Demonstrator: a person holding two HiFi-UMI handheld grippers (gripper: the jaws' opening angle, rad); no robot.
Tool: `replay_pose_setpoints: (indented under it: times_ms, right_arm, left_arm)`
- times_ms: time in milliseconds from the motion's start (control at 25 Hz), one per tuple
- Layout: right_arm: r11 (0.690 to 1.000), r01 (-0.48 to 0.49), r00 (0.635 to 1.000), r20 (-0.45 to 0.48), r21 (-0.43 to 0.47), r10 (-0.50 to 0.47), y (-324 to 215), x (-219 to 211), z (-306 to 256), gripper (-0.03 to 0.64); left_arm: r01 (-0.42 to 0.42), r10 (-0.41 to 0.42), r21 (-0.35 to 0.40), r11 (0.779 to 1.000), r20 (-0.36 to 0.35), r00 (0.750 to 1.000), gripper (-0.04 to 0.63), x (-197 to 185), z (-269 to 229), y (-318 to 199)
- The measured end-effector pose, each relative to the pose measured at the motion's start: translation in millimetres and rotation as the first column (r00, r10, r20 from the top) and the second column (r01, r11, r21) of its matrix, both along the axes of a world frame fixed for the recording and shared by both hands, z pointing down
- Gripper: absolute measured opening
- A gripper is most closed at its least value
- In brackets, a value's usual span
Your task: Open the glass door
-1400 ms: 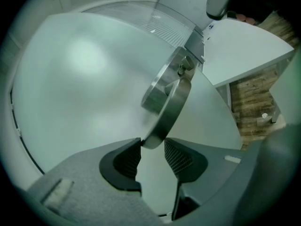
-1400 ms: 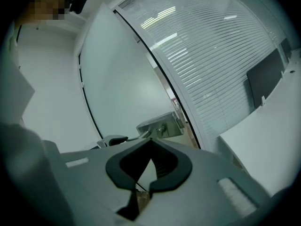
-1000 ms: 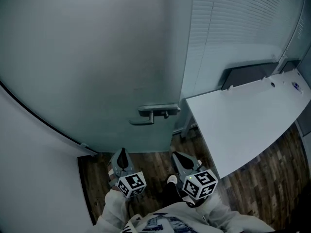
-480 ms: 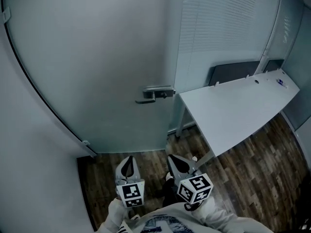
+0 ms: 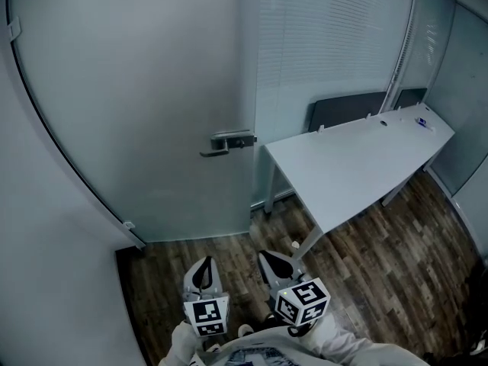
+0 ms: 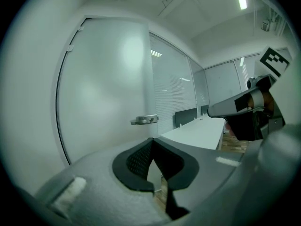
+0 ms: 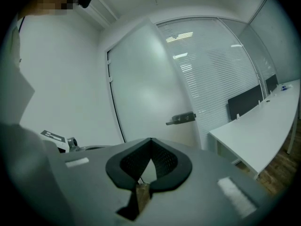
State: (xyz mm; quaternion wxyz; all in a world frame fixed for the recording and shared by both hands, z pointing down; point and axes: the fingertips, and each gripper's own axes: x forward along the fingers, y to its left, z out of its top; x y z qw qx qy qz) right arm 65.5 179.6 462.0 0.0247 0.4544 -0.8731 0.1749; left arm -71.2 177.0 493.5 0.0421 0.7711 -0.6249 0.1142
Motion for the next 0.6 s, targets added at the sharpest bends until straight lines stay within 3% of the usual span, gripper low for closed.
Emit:
replay_pose_setpoints:
  times_ms: [600]
  right_arm:
    - [1.000,0.017,1.000,0.004,-0.022,-0.016,6,64,8,0.005]
  left_arm:
    - [-0.017,0.018,-0.043,0.999,0.011,1.000,0.000,73,10,7]
